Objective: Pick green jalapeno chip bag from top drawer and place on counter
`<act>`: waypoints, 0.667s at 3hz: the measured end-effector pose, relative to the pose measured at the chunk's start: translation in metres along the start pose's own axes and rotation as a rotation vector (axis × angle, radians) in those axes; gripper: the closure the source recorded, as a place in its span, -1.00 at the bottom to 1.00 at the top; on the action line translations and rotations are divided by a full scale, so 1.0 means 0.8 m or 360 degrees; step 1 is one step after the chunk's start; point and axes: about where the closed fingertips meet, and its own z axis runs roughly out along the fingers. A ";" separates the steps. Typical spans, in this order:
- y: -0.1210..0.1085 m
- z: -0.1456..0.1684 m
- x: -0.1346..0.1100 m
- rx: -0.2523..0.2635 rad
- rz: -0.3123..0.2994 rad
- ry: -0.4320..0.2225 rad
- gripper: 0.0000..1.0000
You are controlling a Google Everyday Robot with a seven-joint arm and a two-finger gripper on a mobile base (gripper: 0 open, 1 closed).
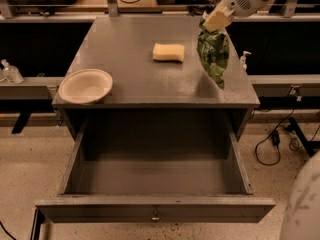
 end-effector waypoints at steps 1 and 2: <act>0.000 0.006 0.000 -0.0006 0.0009 0.0006 -0.29; 0.002 0.010 0.000 -0.0014 0.0008 0.0007 -0.76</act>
Offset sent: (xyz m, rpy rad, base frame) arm 0.0023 0.0018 -0.0036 0.0011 0.0072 -0.0038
